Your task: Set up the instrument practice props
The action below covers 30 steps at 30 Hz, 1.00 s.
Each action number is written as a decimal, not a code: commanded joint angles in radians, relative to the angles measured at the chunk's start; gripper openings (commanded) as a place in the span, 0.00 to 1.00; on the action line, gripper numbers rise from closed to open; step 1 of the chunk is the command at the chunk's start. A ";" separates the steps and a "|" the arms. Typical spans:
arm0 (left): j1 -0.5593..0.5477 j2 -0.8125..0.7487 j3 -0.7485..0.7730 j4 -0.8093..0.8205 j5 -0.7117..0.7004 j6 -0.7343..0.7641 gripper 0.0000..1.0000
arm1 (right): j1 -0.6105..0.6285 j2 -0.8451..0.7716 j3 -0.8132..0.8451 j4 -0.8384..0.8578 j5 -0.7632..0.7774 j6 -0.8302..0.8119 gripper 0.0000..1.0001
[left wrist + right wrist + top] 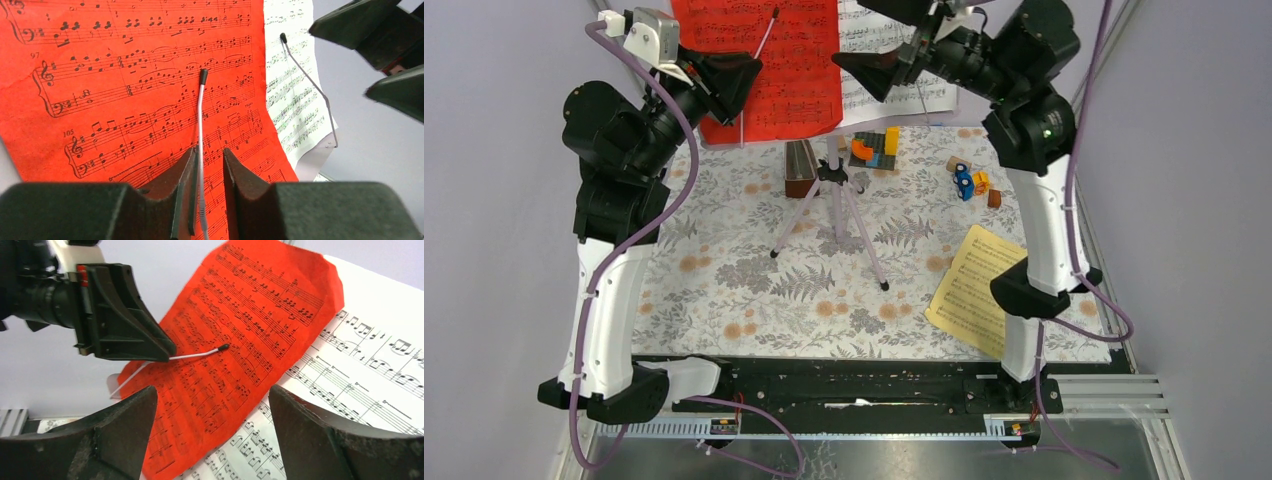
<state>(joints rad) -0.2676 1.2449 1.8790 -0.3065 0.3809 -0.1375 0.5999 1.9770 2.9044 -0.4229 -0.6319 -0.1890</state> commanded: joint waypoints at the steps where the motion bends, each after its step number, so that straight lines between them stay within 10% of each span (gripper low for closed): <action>1: 0.001 -0.013 0.039 0.023 0.018 -0.015 0.31 | -0.014 -0.114 -0.029 -0.057 -0.091 0.024 0.89; 14: 0.002 -0.091 0.006 -0.036 0.180 0.047 0.77 | -0.031 -0.416 -0.479 -0.326 -0.090 -0.152 0.94; 30: 0.001 -0.444 -0.389 -0.550 0.267 0.490 0.83 | -0.154 -0.922 -1.511 -0.322 0.035 -0.239 1.00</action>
<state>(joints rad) -0.2676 0.8505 1.5761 -0.7010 0.6514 0.2073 0.4862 1.1282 1.5776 -0.7666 -0.6571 -0.4019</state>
